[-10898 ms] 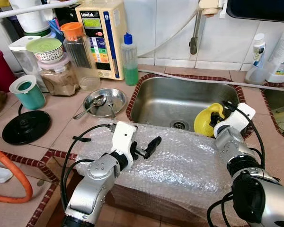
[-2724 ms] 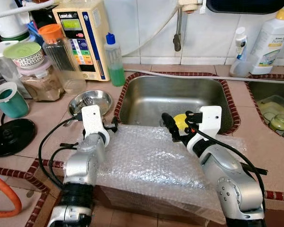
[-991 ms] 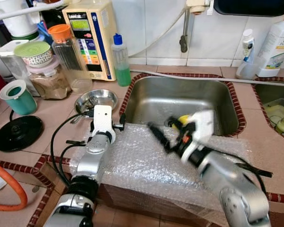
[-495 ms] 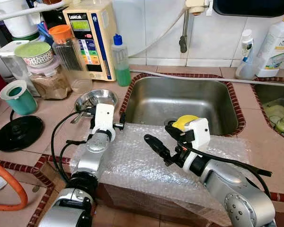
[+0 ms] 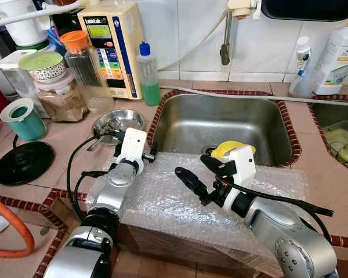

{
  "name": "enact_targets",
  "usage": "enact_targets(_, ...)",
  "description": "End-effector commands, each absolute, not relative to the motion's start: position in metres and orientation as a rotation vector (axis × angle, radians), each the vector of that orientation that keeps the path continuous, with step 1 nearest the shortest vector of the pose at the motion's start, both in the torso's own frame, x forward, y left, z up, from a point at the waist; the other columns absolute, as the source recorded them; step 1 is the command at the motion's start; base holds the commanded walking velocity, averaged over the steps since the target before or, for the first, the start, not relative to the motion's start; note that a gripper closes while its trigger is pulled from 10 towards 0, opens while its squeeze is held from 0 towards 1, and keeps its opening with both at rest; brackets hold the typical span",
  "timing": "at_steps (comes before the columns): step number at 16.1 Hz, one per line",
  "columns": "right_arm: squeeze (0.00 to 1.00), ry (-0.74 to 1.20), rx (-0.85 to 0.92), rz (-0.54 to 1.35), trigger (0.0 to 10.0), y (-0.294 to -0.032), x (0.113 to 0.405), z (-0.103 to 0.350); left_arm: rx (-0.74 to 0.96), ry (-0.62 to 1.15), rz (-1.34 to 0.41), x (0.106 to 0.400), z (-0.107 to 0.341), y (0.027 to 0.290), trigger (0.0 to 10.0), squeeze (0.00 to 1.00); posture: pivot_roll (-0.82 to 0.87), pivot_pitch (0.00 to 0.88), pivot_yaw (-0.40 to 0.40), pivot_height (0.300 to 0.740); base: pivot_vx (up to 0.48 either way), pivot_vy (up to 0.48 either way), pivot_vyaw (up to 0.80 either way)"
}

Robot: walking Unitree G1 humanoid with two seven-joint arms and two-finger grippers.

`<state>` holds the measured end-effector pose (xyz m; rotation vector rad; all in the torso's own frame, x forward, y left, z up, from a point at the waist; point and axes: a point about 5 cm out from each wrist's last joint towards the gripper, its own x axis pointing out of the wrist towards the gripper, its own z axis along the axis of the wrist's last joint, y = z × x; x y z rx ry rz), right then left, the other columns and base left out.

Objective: Kitchen organization

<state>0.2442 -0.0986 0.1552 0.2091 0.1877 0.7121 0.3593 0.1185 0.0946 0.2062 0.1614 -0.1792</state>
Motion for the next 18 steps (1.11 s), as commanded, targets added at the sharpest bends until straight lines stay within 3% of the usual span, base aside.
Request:
enact_targets(1, 0.0, 0.165, 0.203, 0.736, 10.0, -0.095, 0.242, 0.161, 0.221, 0.178, -0.177, 0.361, 0.093, 0.121, 10.0, 0.0, -0.13, 0.0, 0.129, 0.74, 0.0, 0.0, 0.0)
enact_targets(5, 0.0, 0.163, 0.202, 0.735, 10.0, -0.094, 0.242, 0.162, 0.243, 0.164, -0.137, 0.365, 0.097, 0.128, 10.0, 0.0, -0.13, 0.0, 0.132, 0.74, 0.0, 0.0, 0.0)
enact_targets(6, 0.0, 0.161, 0.202, 0.732, 10.0, -0.094, 0.242, 0.162, 0.249, 0.16, -0.124, 0.366, 0.099, 0.133, 0.0, 0.0, -0.13, 0.0, 0.132, 0.74, 0.0, 0.0, 0.0)
enact_targets(18, 0.0, 0.171, 0.192, 0.735, 10.0, -0.094, 0.243, 0.16, 0.264, 0.12, -0.037, 0.364, 0.102, 0.157, 0.0, 0.0, -0.12, 0.0, 0.12, 0.74, 0.0, 0.0, 0.0)
